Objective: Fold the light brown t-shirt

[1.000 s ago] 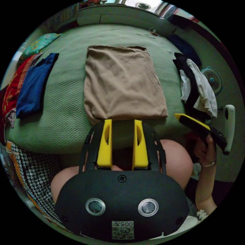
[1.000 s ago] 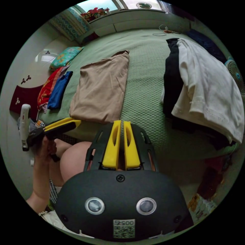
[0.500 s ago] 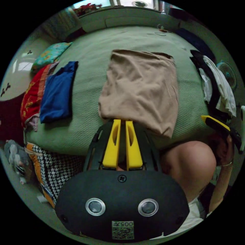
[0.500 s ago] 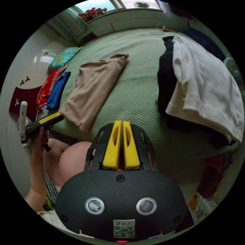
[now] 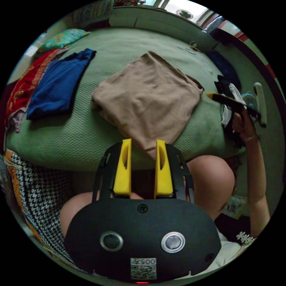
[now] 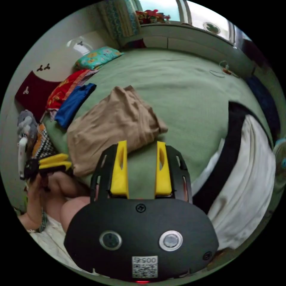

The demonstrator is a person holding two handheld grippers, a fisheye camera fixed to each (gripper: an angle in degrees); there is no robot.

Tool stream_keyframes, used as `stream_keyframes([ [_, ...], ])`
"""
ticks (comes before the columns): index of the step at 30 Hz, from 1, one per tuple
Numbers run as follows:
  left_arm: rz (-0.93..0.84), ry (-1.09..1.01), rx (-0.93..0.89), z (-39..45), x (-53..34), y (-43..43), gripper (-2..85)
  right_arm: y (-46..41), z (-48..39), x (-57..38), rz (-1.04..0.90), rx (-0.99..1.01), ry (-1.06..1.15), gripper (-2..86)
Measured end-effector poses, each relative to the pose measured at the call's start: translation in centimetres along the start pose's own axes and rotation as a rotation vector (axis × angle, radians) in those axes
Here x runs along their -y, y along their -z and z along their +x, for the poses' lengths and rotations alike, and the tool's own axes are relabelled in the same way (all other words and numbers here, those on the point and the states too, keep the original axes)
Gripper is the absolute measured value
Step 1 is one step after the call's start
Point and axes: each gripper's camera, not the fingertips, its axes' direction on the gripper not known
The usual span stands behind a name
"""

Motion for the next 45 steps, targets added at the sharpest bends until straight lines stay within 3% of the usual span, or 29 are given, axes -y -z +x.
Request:
stream_keyframes([
  [5,-0.026,-0.019,0.066,-1.2,0.1,-0.3,9.9,-3.4,-0.4,4.5,-0.114,-0.203,0.081,8.0],
  [9,-0.006,-0.055,0.059,-3.5,0.2,1.7,4.4,-5.2,-0.1,5.4,-0.147,-0.238,0.080,0.5],
  [14,0.028,-0.029,0.049,-7.6,-0.8,5.1,3.3,-2.8,2.1,3.8,-0.134,-0.041,-0.152,-1.3],
  [19,-0.033,0.009,-0.012,-11.2,-1.8,6.2,5.4,-2.3,2.4,1.2,-0.148,0.021,-0.148,1.0],
  [27,0.131,0.148,-0.036,-17.6,-1.6,11.7,13.2,1.5,1.8,1.4,-0.039,0.111,-0.142,7.9],
  [33,0.135,0.218,-0.028,-22.3,1.2,13.4,13.6,1.0,0.0,1.1,-0.057,0.029,-0.165,12.9],
  [37,0.096,0.241,-0.064,-24.7,2.2,13.6,13.5,0.5,-1.0,0.5,-0.046,0.101,-0.174,14.6],
  [45,0.054,0.212,-0.039,-27.4,2.5,15.7,9.3,-1.0,-3.5,2.2,-0.066,0.051,-0.204,12.7],
])
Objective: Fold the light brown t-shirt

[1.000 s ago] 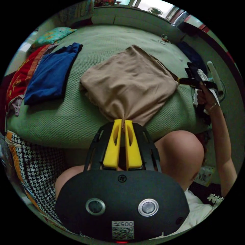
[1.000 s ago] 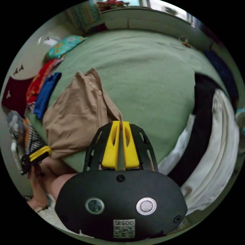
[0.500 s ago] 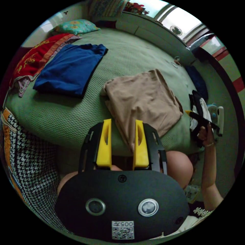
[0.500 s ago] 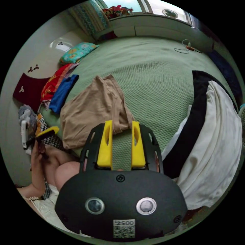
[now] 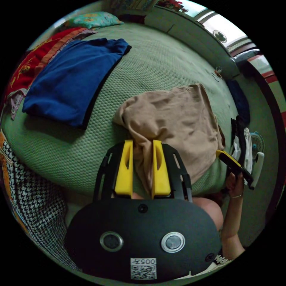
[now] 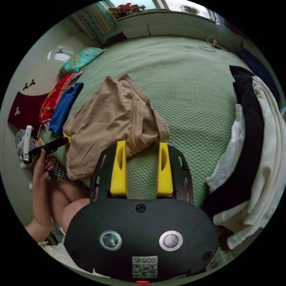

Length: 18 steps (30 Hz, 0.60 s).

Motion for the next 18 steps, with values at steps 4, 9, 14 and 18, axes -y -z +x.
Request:
stream_keyframes([
  [4,-0.018,0.006,-0.031,-1.7,0.3,1.1,7.5,-0.3,-2.3,1.0,0.008,-0.016,0.008,10.3],
  [9,0.002,0.008,-0.092,-4.4,-0.2,4.0,5.1,0.0,-3.8,2.0,0.034,-0.027,-0.011,2.7],
  [14,0.099,-0.027,-0.157,-5.9,-2.0,8.8,4.7,3.9,-5.7,1.6,0.138,-0.003,0.014,1.1],
  [18,0.151,-0.070,-0.131,-6.8,-3.1,12.9,4.8,7.3,-8.2,2.2,0.188,0.006,0.047,0.9],
])
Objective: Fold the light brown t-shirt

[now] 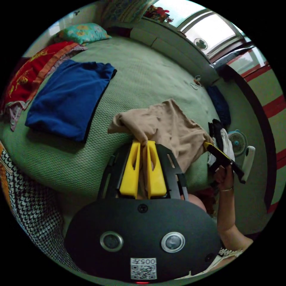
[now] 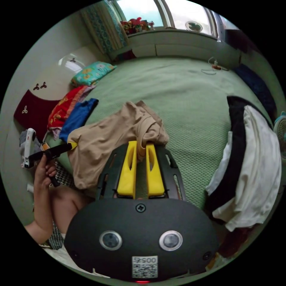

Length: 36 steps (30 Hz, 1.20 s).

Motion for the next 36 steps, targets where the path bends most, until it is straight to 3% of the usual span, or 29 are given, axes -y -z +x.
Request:
stream_keyframes([
  [10,0.134,0.010,0.003,-4.4,-1.2,10.4,4.8,4.8,-9.7,5.7,0.115,0.015,0.120,0.9],
  [21,0.380,0.049,0.216,-10.7,0.6,24.4,4.8,5.1,-26.6,19.3,0.261,0.047,0.346,0.9],
  [26,0.422,0.121,0.244,-13.6,0.3,25.9,5.0,2.0,-32.7,25.4,0.274,0.069,0.407,1.2],
  [29,0.388,0.205,0.257,-15.5,-1.0,23.1,5.2,-3.9,-34.8,28.5,0.175,0.079,0.409,1.8],
  [33,0.218,0.378,0.176,-19.3,-2.9,15.7,5.3,-16.0,-35.1,30.4,-0.169,-0.076,0.398,5.1],
  [36,0.272,0.403,0.177,-20.7,-4.9,13.8,5.3,-19.9,-34.4,29.3,-0.308,-0.072,0.434,7.7],
])
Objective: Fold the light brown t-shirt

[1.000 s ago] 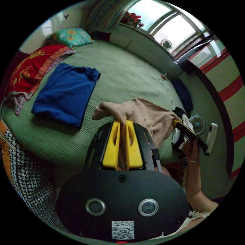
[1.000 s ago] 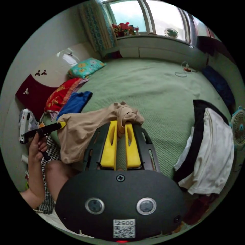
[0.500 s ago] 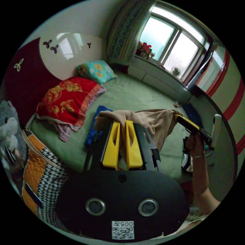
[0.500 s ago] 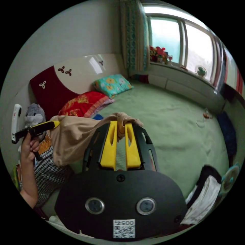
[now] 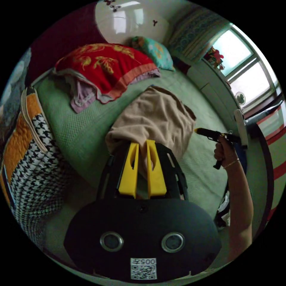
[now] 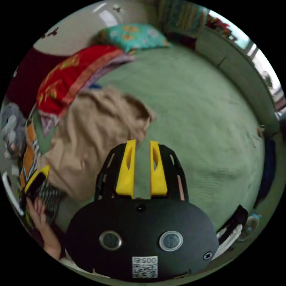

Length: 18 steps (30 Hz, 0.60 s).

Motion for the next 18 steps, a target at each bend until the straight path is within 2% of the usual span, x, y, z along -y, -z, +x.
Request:
stream_keyframes([
  [7,-0.013,-0.041,-0.043,-0.2,-0.7,-0.8,5.6,1.1,-3.1,-5.0,0.157,0.200,0.093,12.0],
  [12,-0.024,-0.026,-0.051,0.6,-1.4,-2.1,5.7,-2.1,-5.7,-5.9,-0.059,0.330,0.072,13.2],
  [16,-0.031,-0.013,-0.059,1.5,-2.1,-3.2,5.6,-3.2,-8.4,-7.2,-0.145,0.231,0.070,13.2],
  [18,-0.038,-0.019,-0.046,2.5,-2.7,-3.9,5.6,-4.4,-9.1,-7.5,-0.152,0.267,0.071,12.4],
])
